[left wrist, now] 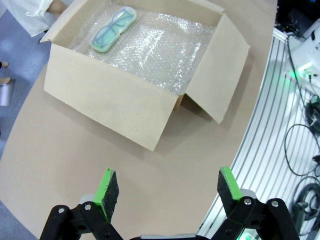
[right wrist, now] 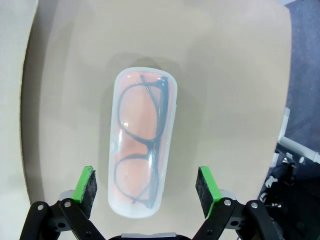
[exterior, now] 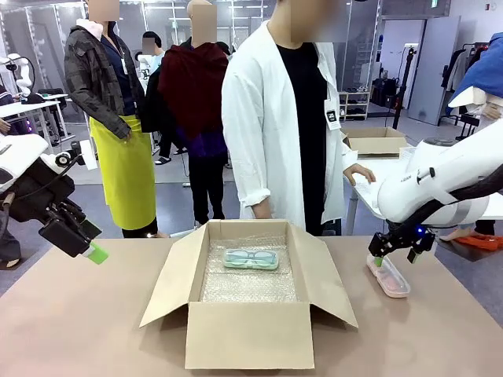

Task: Pack the glasses set securely to prepare it for shipping.
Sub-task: Put the Glasses case from the right side of the table into the Package Box.

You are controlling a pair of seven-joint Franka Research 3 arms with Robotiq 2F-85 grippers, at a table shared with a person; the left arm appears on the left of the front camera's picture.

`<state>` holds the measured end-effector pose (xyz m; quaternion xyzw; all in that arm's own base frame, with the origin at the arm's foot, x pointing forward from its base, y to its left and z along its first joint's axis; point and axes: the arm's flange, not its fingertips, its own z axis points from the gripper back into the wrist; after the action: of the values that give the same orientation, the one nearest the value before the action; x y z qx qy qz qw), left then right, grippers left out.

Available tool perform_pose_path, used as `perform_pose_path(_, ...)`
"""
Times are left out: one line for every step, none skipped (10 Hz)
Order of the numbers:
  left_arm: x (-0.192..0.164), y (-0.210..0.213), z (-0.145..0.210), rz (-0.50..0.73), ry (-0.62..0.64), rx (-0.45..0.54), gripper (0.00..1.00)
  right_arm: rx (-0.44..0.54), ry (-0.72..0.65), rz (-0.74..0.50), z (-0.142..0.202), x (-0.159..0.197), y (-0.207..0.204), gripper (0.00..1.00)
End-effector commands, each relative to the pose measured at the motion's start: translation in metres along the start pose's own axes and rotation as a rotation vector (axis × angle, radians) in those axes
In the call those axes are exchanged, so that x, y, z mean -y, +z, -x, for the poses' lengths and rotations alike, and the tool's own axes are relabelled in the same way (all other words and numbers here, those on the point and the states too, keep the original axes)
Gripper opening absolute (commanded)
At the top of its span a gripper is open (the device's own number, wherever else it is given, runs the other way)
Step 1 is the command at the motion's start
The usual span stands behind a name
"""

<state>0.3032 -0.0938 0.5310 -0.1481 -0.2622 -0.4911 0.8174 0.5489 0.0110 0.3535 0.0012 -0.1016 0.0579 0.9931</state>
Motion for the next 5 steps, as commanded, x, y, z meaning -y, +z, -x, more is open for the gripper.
perform_pose_path(-0.001,0.001,0.001,0.020,-0.013,0.017,1.00,0.003,-0.036,0.021,-0.009,-0.005,-0.016,1.00)
perform_pose_path(-0.001,0.001,0.001,0.020,-0.013,0.017,1.00,-0.007,-0.037,0.045,-0.008,-0.004,-0.023,1.00)
perform_pose_path(-0.001,0.001,0.001,0.020,-0.013,0.017,1.00,-0.019,-0.050,0.037,-0.008,-0.005,-0.030,1.00)
perform_pose_path(-0.001,0.001,0.001,0.020,-0.013,0.017,1.00,-0.026,-0.064,0.026,-0.006,-0.004,-0.035,1.00)
perform_pose_path(-0.001,0.001,0.001,0.020,-0.013,0.017,1.00,-0.031,-0.076,0.021,-0.005,-0.005,-0.038,1.00)
